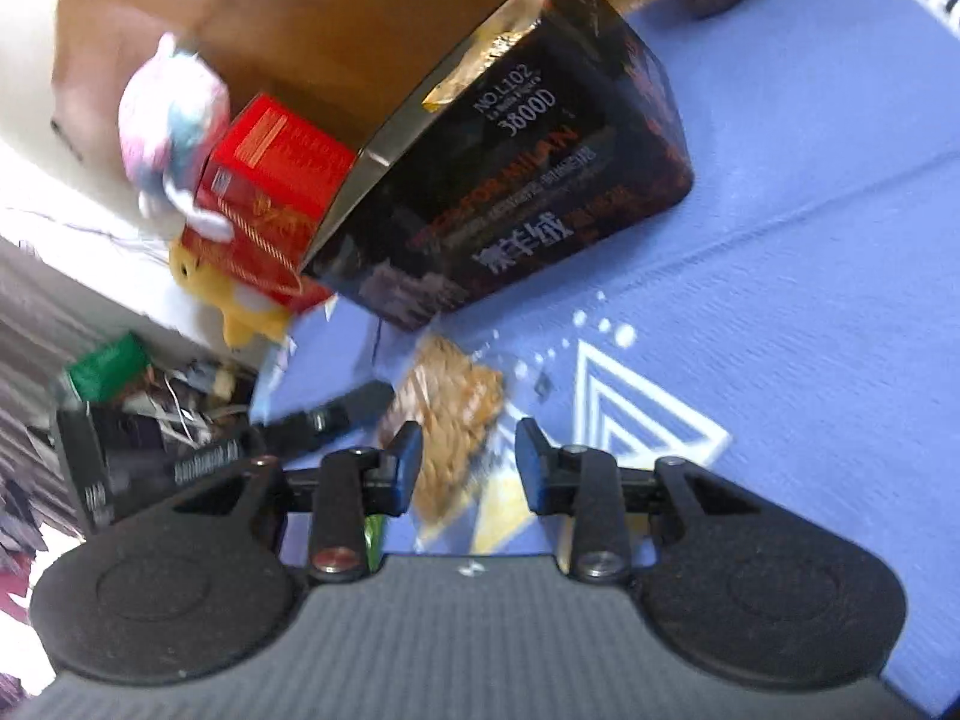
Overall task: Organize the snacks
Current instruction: 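Reach the left gripper to the clear biscuit bag and grasp it, then carry the clear biscuit bag into the black tin and release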
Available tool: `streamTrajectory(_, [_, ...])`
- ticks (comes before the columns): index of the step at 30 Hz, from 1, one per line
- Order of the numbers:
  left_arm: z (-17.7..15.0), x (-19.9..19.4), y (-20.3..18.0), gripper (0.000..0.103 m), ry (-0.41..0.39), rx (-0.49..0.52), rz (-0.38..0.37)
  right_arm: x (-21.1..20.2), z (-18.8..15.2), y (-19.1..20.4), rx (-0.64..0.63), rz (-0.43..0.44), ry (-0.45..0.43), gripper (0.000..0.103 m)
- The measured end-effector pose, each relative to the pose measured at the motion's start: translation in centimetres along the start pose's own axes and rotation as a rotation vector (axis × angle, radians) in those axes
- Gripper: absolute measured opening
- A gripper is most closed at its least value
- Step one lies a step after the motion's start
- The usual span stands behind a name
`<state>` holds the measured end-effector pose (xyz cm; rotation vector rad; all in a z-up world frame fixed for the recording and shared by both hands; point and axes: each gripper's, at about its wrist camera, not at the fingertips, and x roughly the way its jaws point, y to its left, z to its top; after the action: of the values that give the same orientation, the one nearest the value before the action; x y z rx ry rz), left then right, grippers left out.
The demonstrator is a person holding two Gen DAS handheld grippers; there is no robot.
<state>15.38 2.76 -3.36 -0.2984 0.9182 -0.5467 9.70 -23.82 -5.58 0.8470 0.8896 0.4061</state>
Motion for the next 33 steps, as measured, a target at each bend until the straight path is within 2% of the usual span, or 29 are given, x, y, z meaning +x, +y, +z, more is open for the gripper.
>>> streamTrajectory(3, [-0.7,-0.4,-0.3,0.046,-0.011,-0.026,-0.003,0.6,-0.1,0.9,-0.053,-0.022,-0.024,0.036])
streamTrajectory(6, [-1.7,-0.9,-0.4,0.045,0.009,-0.061,-0.065,0.9,-0.2,1.2,-0.093,-0.034,-0.029,0.034])
streamTrajectory(9, [-2.7,-1.1,-1.5,0.046,0.005,-0.047,-0.069,-0.1,0.0,0.8,-0.119,-0.044,-0.041,0.034])
streamTrajectory(15, [-3.0,-0.4,-2.0,0.046,0.004,-0.122,-0.112,-0.7,-0.9,0.6,-0.125,-0.043,-0.055,0.034])
streamTrajectory(16, [-3.1,-0.2,-2.0,0.046,0.008,-0.131,-0.129,-0.6,-1.2,0.5,-0.114,-0.029,-0.046,0.03])
streamTrajectory(17, [-3.2,-0.1,-2.2,0.046,0.003,-0.126,-0.124,-0.2,-1.4,0.4,-0.095,-0.01,-0.016,0.019])
streamTrajectory(20, [-3.1,-0.4,-2.3,0.045,0.006,-0.115,-0.106,-0.3,-1.7,-0.8,0.004,0.029,-0.006,0.015])
streamTrajectory(23, [-2.8,-1.6,-1.3,0.045,-0.015,-0.165,-0.124,-1.5,-1.6,-2.5,0.11,0.078,-0.031,0.013])
streamTrajectory(25, [-2.9,-2.1,-1.2,0.046,-0.014,-0.174,-0.117,-2.3,-1.8,-3.7,0.184,0.145,-0.037,0.013])
streamTrajectory(27, [-3.0,-2.1,-1.4,0.046,0.001,-0.181,-0.15,-2.9,-1.9,-4.5,0.244,0.218,-0.039,0.013])
streamTrajectory(31, [-3.3,-2.3,-2.5,0.051,0.019,-0.196,-0.252,-3.7,-2.2,-4.3,0.255,0.31,-0.037,0.013])
streamTrajectory(32, [-3.4,-2.4,-2.8,0.05,0.017,-0.202,-0.279,-3.8,-2.3,-4.0,0.243,0.322,-0.032,0.013])
streamTrajectory(33, [-3.4,-2.7,-3.1,0.043,0.005,-0.203,-0.294,-4.1,-2.2,-3.7,0.232,0.322,-0.031,0.013])
